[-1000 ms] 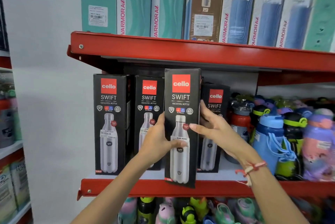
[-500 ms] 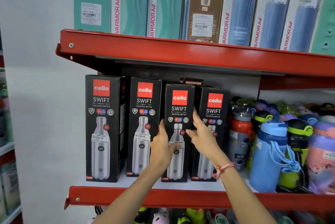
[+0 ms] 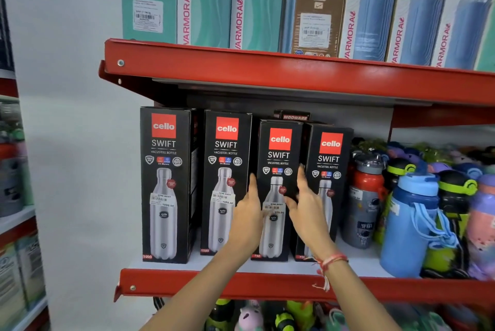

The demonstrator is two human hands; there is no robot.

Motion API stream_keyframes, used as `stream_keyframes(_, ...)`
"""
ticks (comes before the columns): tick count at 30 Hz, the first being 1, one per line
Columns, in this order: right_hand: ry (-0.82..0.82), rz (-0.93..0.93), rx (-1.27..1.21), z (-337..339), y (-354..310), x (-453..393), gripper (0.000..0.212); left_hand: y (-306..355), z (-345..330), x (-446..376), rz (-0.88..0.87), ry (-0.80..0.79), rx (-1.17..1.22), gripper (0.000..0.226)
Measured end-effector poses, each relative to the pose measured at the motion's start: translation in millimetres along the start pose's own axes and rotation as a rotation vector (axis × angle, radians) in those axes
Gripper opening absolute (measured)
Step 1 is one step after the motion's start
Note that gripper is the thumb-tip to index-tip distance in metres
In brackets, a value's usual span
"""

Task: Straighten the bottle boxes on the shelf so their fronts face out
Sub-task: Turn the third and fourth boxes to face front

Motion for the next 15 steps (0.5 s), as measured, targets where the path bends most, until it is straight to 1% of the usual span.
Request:
stream_keyframes(2,0.054,0.002,0.037,-0.8,-5.7,6.5,0.079,-3.2,13.3,10.5,-0.036,0.021,0.046,0.077)
stream_keyframes(4,0.137,-0.016,0.065,-5.3,-14.2,16.8,0.075,-10.7,35.0,24.8,-0.064,0.091,0.116,0.059)
stream_keyframes(5,0.206,-0.008,0.07,-8.8,-19.6,24.3,0.072,-16.3,47.5,32.5,-0.084,0.149,0.119,0.05)
stream_keyframes(7,0.363,0.099,0.017,-20.2,-36.2,44.1,0.063,-32.7,74.1,49.0,-0.105,0.292,0.12,0.036)
stream_keyframes(8,0.385,0.155,-0.046,-29.4,-46.8,53.8,0.057,-42.5,87.6,56.6,-0.097,0.363,0.124,0.031)
stream_keyframes(9,0.337,0.19,-0.118,-42.4,-57.4,62.1,0.051,-52.9,100.2,63.6,-0.087,0.433,0.107,0.026)
stream_keyframes(10,0.236,0.209,-0.176,-58.5,-67.1,68.9,0.045,-63.6,111.5,69.5,-0.075,0.498,0.066,0.023)
stream_keyframes(12,-0.03,0.175,-0.243,-96.1,-82.1,82.5,0.042,-86.5,127.6,78.2,-0.022,0.589,0.007,0.024)
stream_keyframes(14,-0.281,0.061,-0.303,-131.6,-89.9,95.3,0.051,-112.4,135.4,84.9,0.084,0.599,0.065,0.037)
stream_keyframes(15,-0.371,0.01,-0.328,-146.2,-91.9,100.6,0.055,-124.6,136.6,87.8,0.149,0.557,0.129,0.046)
Point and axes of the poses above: each hand's wrist, its own x-axis away from the middle knuckle, its own z-axis out of the back of the hand, y = z × x, the point moved 4 cm from there along -x, towards the middle knuckle, and after that the axes turned 10 degrees about -z, right-handed, at the moved point
